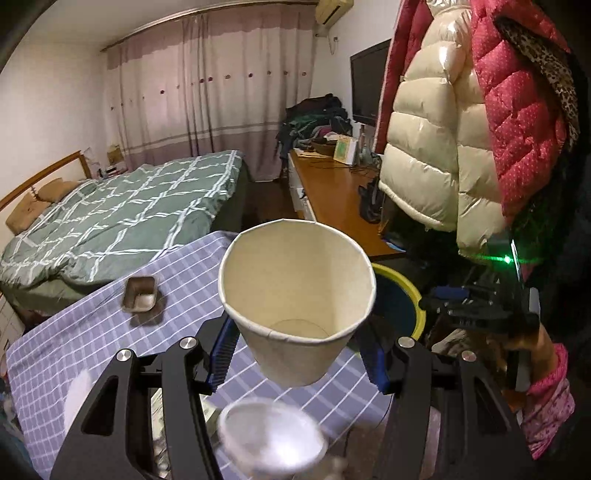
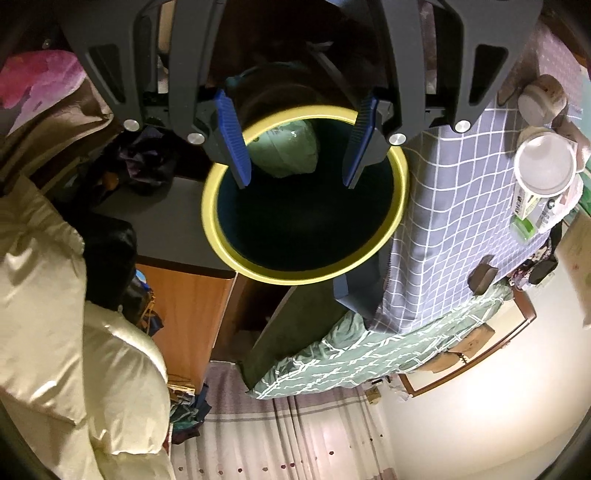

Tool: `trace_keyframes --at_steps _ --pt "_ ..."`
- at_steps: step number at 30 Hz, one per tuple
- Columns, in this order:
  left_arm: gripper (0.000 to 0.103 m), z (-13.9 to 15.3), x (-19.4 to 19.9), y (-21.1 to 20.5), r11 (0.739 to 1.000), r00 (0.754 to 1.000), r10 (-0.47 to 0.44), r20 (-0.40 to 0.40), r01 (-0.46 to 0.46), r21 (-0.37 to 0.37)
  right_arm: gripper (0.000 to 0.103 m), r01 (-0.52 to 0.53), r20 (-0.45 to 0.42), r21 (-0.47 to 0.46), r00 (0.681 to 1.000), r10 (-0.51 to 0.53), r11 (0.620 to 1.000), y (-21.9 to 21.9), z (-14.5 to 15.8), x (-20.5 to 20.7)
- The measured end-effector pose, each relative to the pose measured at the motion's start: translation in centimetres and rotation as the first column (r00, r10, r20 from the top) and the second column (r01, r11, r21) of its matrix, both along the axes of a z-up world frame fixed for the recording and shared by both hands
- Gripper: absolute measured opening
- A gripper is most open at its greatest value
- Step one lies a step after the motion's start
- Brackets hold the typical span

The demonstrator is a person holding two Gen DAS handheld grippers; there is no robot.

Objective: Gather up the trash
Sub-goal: 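Carry the paper cup with the left tool and drop it into the bin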

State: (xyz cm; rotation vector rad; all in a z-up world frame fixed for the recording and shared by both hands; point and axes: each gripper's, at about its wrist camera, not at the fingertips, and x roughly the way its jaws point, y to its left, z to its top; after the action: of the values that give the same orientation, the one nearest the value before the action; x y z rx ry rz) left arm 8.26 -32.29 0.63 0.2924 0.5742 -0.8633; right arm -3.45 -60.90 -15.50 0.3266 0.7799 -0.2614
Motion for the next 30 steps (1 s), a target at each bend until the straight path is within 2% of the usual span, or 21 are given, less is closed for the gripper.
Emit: trace_keyframes --at_steps 7,14,18,21,25,28,30 --pt "0.058 -1.2 1.7 -7.3 0.992 0.994 -0.104 -0.038 0.106 0.065 0.050 0.013 -0.008 -0.006 1.000 -0.013 1.000 -0.4 0.0 -1.4" --pt "0.060 -4.1 3.3 -14.6 0.970 0.976 -0.178 -0.122 0.195 0.144 0.050 0.034 -0.017 0.002 0.999 -0.034 0.999 -1.0 -0.6 -2.2" --pt "0.068 -5.6 3.8 -18.3 0.965 0.974 -0.184 -0.130 0.204 0.166 0.050 0.041 -0.027 0.011 0.999 -0.041 0.999 -1.3 -1.1 -2.7" --pt "0.082 -6.1 4.6 -20.2 0.964 0.974 -0.176 -0.140 0.200 0.175 0.050 0.051 -0.036 0.015 0.998 -0.051 0.999 -1.4 -1.3 -2.9" --pt "0.085 -4.8 5.0 -20.2 0.973 0.980 -0.149 -0.130 0.169 0.160 0.050 0.068 -0.041 0.018 0.997 -0.067 0.998 -1.5 -1.3 -3.4" --pt "0.092 -1.9 4.7 -16.7 0.986 0.985 -0.131 -0.114 0.142 0.088 0.051 0.062 -0.040 0.016 0.997 -0.061 0.998 -0.8 -1.2 -3.5" --pt "0.093 0.5 4.3 -13.0 0.995 0.993 -0.092 -0.080 0.095 0.038 0.051 0.048 -0.039 0.014 0.998 -0.047 0.999 -0.1 -1.1 -3.1"
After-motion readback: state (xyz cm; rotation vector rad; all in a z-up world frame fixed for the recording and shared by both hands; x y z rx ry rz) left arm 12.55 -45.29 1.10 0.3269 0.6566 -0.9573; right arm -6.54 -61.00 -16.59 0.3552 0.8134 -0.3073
